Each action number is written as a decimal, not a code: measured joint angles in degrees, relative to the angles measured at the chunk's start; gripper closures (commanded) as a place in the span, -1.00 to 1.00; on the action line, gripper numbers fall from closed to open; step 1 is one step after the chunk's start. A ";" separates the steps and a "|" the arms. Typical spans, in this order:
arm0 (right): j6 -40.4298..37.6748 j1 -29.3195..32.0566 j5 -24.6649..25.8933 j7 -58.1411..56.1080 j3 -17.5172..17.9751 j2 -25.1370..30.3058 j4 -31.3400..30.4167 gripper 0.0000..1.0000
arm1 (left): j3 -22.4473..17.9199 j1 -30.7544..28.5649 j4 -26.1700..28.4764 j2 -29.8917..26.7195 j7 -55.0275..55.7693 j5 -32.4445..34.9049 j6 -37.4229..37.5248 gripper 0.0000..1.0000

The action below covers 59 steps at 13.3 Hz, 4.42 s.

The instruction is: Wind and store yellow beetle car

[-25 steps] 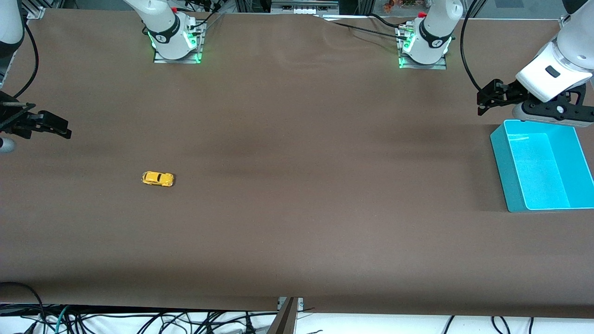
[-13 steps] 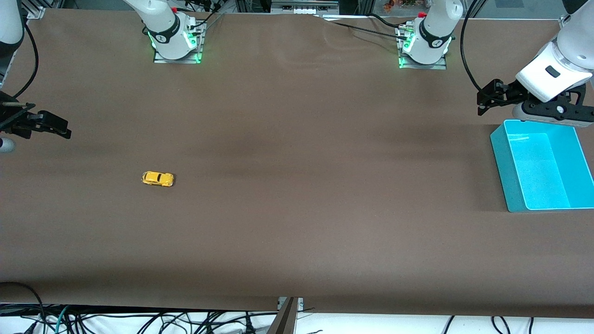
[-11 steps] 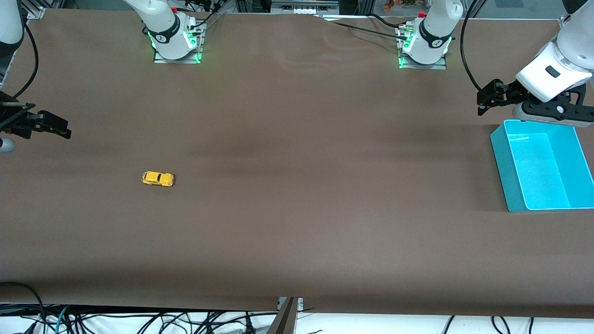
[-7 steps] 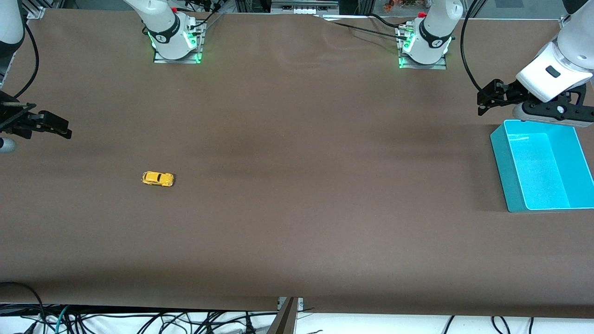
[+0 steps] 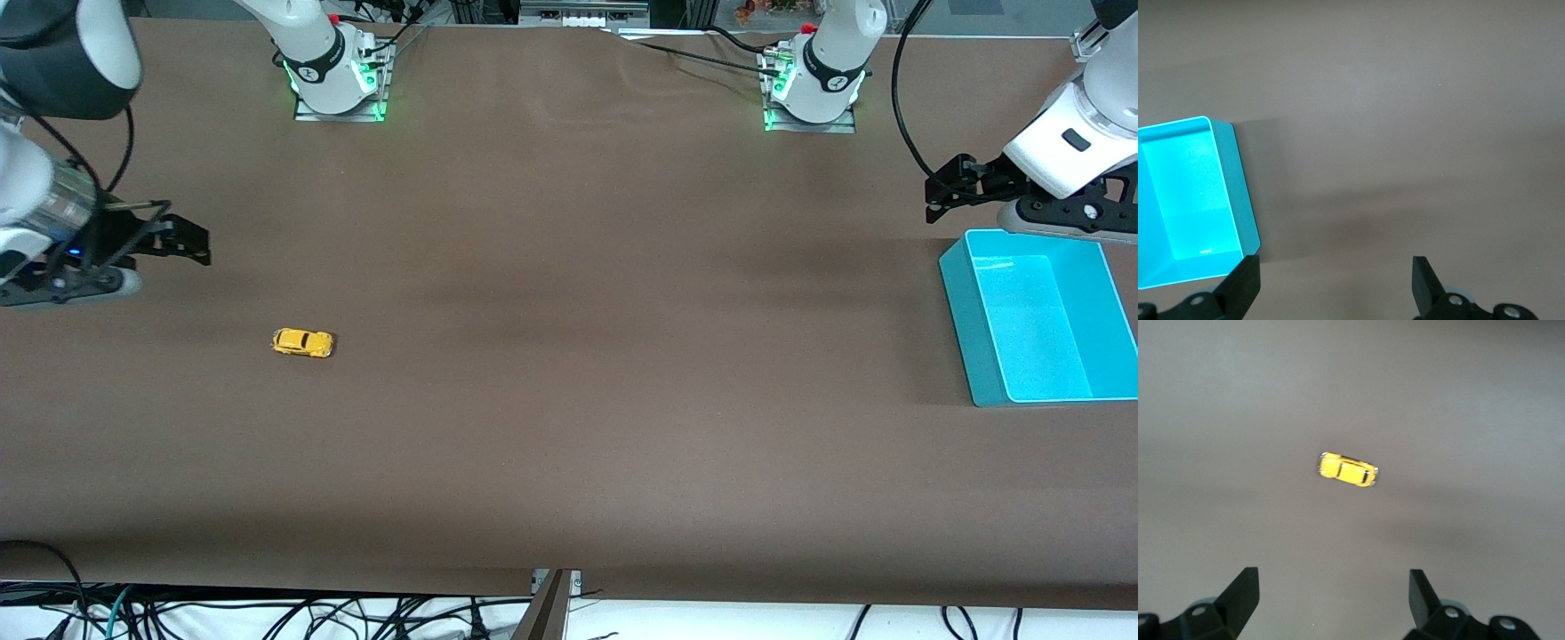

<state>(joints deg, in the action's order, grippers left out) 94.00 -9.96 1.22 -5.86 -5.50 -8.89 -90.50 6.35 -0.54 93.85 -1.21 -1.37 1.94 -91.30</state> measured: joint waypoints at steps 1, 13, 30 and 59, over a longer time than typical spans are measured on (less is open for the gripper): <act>-0.06 -0.97 0.00 0.06 0.03 -0.59 -0.08 -0.99 | 0.15 0.00 0.00 0.00 0.00 0.00 0.00 -1.00; 7.75 -2.94 0.88 -51.60 -0.75 -15.30 -1.62 -0.98 | 0.48 0.00 0.00 0.00 0.00 0.00 0.00 -1.00; 51.98 0.13 0.87 -76.71 -0.93 -17.00 -30.24 -0.31 | 0.50 0.00 0.00 0.00 0.00 0.00 0.00 -1.00; 56.13 17.90 0.38 -98.37 0.32 -19.80 -28.06 -1.00 | 0.50 0.00 0.00 0.00 0.00 0.00 0.00 -1.00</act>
<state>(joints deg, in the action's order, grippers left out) 150.13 7.94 1.60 -104.23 -5.18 -28.68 -118.56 6.85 -0.54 93.85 -1.21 -1.37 1.94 -91.30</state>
